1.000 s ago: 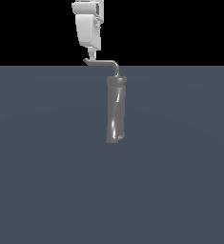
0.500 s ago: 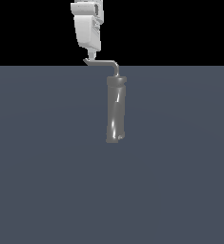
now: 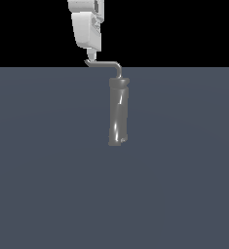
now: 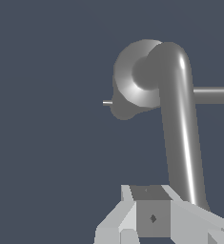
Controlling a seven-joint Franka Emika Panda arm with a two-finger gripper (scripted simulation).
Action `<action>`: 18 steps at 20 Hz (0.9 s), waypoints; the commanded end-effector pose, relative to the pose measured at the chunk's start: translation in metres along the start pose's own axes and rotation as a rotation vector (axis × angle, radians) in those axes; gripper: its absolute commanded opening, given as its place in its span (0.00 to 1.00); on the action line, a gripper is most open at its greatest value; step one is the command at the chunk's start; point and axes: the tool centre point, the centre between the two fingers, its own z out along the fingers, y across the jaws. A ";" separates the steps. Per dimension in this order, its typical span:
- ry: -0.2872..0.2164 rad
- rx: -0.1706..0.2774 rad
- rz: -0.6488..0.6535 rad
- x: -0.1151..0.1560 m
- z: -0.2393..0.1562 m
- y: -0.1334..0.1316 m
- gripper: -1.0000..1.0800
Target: Turn on the faucet by rotating a designated handle.
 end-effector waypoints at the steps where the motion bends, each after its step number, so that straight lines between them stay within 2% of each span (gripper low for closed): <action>1: 0.001 -0.006 0.000 0.000 0.000 0.010 0.00; 13: 0.001 -0.006 0.000 -0.002 0.000 0.044 0.00; 15: 0.001 0.000 0.003 -0.001 0.000 0.039 0.00; 18: 0.001 0.000 0.002 0.005 0.000 0.046 0.00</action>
